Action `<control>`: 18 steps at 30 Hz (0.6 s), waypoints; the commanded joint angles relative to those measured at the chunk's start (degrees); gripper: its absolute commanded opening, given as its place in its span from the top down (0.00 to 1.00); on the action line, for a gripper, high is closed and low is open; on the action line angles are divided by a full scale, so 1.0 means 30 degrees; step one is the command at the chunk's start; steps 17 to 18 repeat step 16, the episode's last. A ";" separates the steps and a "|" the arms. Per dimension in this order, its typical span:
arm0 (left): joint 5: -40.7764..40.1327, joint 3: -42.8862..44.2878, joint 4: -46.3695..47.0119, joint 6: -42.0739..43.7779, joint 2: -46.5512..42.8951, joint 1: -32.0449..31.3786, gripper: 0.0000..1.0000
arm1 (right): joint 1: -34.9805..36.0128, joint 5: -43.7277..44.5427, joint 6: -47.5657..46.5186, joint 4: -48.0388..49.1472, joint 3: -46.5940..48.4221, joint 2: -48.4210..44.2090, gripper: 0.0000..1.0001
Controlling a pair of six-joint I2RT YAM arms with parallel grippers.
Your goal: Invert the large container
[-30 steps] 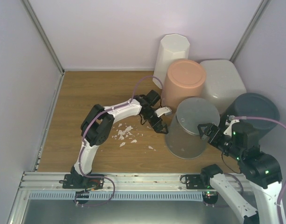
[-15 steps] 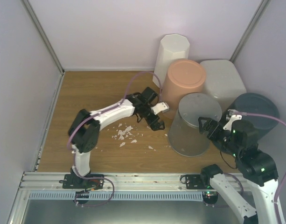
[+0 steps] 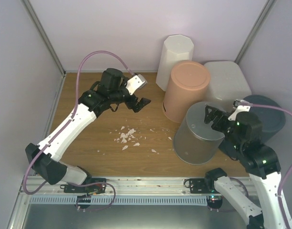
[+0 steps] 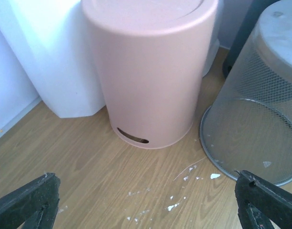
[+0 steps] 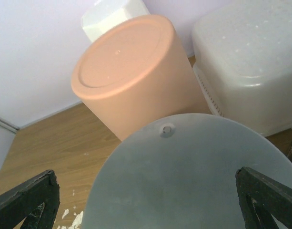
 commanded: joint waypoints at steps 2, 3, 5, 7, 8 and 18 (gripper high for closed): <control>0.0215 0.0826 0.0161 -0.0307 -0.0514 0.2174 0.01 | 0.0056 0.0960 -0.0699 0.0368 0.1140 -0.1354 0.00; 0.0530 0.1055 0.0342 -0.0562 -0.0873 0.2859 0.01 | 0.0045 0.1106 -0.0936 0.0474 0.1314 -0.1485 0.00; 0.0436 0.1086 0.0920 -0.0840 -0.1935 0.3898 0.01 | 0.0055 0.1305 -0.1527 0.0701 0.1783 -0.1562 0.00; 0.0286 0.1125 0.0966 -0.0998 -0.2778 0.4719 0.01 | 0.0053 0.1621 -0.1931 0.0972 0.2276 -0.1437 0.00; 0.0429 0.1075 0.0889 -0.1044 -0.3027 0.5140 0.01 | 0.0045 0.1675 -0.2203 0.1179 0.2456 -0.1324 0.00; 0.0810 -0.0565 0.1271 -0.1263 -0.4501 0.7362 0.01 | 0.0059 0.2788 -0.2923 0.1742 0.3288 -0.0608 0.00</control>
